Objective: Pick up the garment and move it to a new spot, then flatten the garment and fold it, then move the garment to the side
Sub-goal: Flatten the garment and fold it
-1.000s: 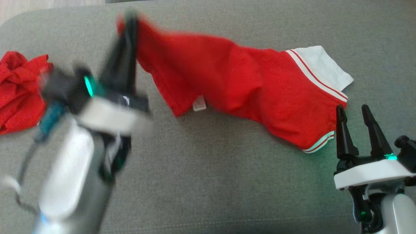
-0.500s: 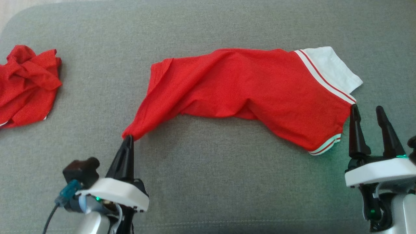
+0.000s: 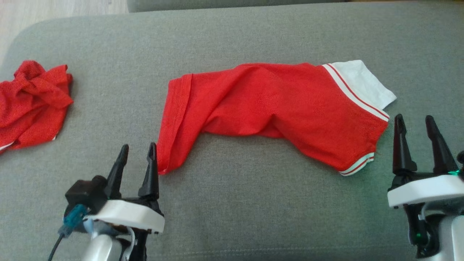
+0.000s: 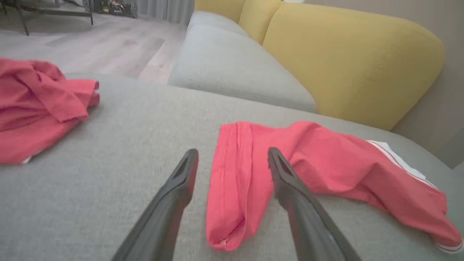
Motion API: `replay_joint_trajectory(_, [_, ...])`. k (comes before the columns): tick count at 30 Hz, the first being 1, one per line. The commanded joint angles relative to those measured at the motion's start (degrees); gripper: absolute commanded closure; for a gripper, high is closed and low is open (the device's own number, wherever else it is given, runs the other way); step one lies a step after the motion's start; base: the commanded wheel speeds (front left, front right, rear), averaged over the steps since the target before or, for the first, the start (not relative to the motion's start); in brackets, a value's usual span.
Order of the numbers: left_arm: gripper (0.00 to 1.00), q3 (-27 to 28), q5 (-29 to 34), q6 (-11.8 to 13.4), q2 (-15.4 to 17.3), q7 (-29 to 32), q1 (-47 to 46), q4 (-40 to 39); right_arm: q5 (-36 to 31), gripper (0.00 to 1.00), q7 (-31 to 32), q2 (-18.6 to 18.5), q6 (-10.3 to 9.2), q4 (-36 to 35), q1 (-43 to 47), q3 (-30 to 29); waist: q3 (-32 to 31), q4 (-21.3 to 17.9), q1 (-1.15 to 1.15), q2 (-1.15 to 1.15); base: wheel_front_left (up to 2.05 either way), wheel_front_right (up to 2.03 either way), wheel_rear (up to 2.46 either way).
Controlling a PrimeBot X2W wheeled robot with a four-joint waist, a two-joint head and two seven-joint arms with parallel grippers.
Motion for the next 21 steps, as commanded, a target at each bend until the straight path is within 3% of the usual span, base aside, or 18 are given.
replay_joint_trajectory(1, [0.00, 2.52, 1.83, 0.81, 1.52, -0.75, -2.52, -2.92, -1.34, 0.00, -0.30, -0.31, -0.05, -2.58, -0.01, 1.92, -0.74, -0.06, 0.00, 0.00, 0.00, 0.00, 0.00])
replay_joint_trajectory(7, [0.00, 1.82, 6.23, 3.00, 3.10, -0.82, -0.92, -5.73, -4.19, 0.00, 0.89, -0.31, -0.05, -4.06, 3.17, 4.66, -2.88, -0.25, 0.00, 0.00, 0.00, 0.00, 0.00])
replay_joint_trajectory(21, [0.00, 1.21, 6.73, 4.40, 4.44, 1.37, 1.52, -7.82, -4.49, 0.00, 1.71, -0.31, -0.05, -5.37, 5.30, 7.37, -3.34, -0.42, 0.00, 0.00, 0.00, 0.00, 0.00])
